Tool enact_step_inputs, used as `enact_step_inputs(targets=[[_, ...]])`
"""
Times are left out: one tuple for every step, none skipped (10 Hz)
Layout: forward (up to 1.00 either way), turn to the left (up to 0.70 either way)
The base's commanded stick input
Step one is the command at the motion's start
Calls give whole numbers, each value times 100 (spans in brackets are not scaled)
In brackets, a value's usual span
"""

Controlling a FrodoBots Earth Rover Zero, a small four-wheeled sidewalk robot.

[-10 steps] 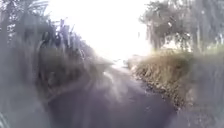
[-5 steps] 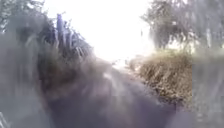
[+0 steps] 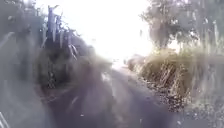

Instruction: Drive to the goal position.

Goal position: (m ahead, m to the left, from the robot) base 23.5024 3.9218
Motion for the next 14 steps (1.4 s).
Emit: enact_step_inputs(targets=[[100, 0], [100, 0], [100, 0], [100, 0], [100, 0], [100, 0], [100, 0], [100, 0], [100, 0], [100, 0], [100, 0], [100, 0], [100, 0], [100, 0]])
